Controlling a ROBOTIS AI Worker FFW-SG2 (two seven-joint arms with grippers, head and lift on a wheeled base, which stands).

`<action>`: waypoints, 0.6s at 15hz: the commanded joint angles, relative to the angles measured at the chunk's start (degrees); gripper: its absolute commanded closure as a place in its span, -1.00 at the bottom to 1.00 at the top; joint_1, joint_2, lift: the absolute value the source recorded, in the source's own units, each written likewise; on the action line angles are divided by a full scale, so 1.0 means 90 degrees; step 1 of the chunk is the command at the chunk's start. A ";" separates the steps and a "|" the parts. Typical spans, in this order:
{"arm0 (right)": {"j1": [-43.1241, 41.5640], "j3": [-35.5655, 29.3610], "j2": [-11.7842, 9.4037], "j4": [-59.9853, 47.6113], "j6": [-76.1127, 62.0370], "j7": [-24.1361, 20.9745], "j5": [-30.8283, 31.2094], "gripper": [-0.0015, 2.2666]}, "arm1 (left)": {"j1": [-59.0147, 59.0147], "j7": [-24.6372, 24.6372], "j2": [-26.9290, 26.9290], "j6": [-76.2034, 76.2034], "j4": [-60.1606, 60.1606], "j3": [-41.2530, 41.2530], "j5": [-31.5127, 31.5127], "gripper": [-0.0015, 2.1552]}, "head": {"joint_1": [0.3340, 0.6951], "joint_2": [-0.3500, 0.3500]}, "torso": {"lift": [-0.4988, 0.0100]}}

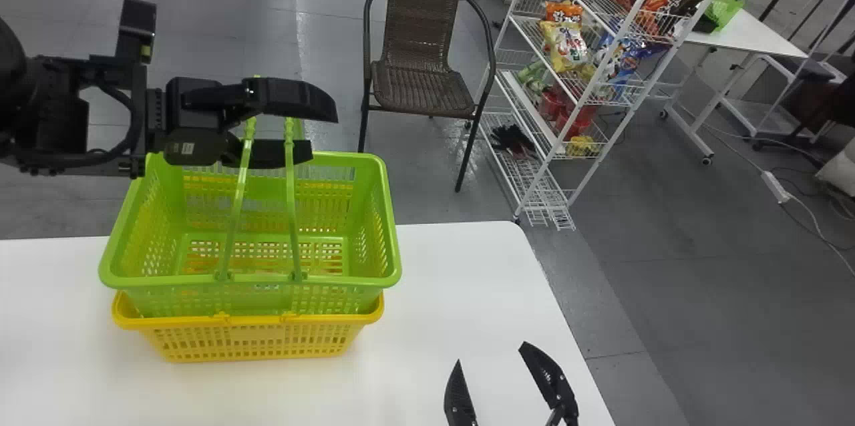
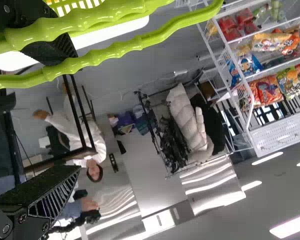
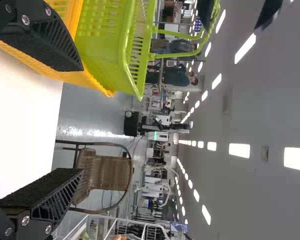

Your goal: Grasp handle with right gripper to insert into left gripper then lift and swing left to center

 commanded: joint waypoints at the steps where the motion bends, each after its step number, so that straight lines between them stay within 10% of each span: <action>1: -0.0002 0.0005 0.0013 0.0047 -0.0024 0.0000 -0.0009 -0.90 | -0.0317 -0.0005 0.0023 0.0164 0.0228 0.0059 0.0173 -0.88 | 1.00 -0.93 | 0.96; 9: 0.0007 -0.0005 0.0022 0.0272 -0.0356 0.0000 -0.0048 -0.90 | -0.1470 0.0005 0.0052 0.0718 0.0980 0.0088 0.0506 -0.88 | 1.00 -0.95 | 0.96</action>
